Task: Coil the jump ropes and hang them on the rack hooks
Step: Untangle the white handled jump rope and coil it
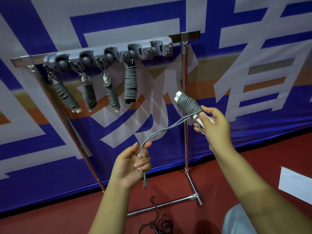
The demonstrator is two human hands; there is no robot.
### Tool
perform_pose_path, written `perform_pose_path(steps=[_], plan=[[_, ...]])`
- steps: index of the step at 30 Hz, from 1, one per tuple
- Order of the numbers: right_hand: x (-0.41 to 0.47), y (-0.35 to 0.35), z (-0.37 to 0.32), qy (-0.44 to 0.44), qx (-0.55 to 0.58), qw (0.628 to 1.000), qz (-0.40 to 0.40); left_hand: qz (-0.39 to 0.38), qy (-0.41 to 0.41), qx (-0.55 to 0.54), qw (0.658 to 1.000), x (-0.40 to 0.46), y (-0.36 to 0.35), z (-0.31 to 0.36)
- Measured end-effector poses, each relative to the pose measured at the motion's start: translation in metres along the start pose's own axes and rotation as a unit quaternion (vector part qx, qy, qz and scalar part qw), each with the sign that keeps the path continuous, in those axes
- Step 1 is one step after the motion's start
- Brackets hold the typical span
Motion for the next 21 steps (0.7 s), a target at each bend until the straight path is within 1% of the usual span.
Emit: perform_pose_path(steps=[2, 5, 7, 8, 9, 10, 12, 13, 14, 15, 17, 19, 20, 21], plan=[[0.004, -0.001, 0.001, -0.006, 0.002, 1.0, 0.001, -0.03, -0.012, 0.066, 0.997, -0.001, -0.002, -0.001], [0.009, -0.005, -0.002, -0.011, 0.01, 1.0, -0.006, -0.071, -0.003, 0.193, 0.979, -0.006, -0.011, -0.007], [0.012, -0.007, -0.006, -0.008, 0.015, 1.0, -0.014, -0.071, 0.011, 0.264, 0.962, -0.011, -0.016, -0.014], [0.013, -0.008, -0.009, -0.004, 0.016, 1.0, -0.02, -0.056, 0.013, 0.308, 0.95, -0.012, -0.018, -0.016], [0.013, -0.009, -0.012, -0.001, 0.012, 1.0, -0.029, -0.039, 0.015, 0.374, 0.927, -0.012, -0.019, -0.019], [0.012, -0.011, -0.013, 0.003, 0.0, 0.999, -0.041, -0.02, 0.014, 0.468, 0.883, -0.009, -0.018, -0.02], [0.009, -0.016, -0.015, 0.012, -0.043, 0.997, -0.065, 0.015, -0.013, 0.657, 0.754, -0.001, -0.014, -0.021], [0.006, -0.017, -0.016, 0.019, -0.071, 0.995, -0.072, 0.035, -0.031, 0.71, 0.703, 0.003, -0.011, -0.02], [0.002, -0.019, -0.017, 0.029, -0.095, 0.992, -0.074, 0.06, -0.044, 0.731, 0.678, 0.007, -0.008, -0.018], [-0.002, -0.019, -0.018, 0.039, -0.11, 0.99, -0.074, 0.088, -0.053, 0.73, 0.676, 0.011, -0.003, -0.016], [-0.01, -0.019, -0.022, 0.059, -0.116, 0.989, -0.073, 0.149, -0.054, 0.704, 0.692, 0.016, 0.008, -0.009], [-0.018, -0.017, -0.025, 0.077, -0.105, 0.989, -0.072, 0.198, -0.069, 0.7, 0.683, 0.018, 0.016, 0.002], [-0.021, -0.016, -0.026, 0.083, -0.096, 0.989, -0.068, 0.219, -0.081, 0.688, 0.687, 0.017, 0.017, 0.007], [-0.023, -0.015, -0.027, 0.089, -0.089, 0.99, -0.063, 0.241, -0.091, 0.658, 0.707, 0.015, 0.02, 0.011]])
Point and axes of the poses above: each hand's wrist, its own x-axis towards the middle knuckle, its own y-axis out of the back of the hand, z = x × y, the point moved 6 cm from there along x, towards the middle knuckle, and after that the axes turned 8 degrees about -y, right-handed, at the moved point
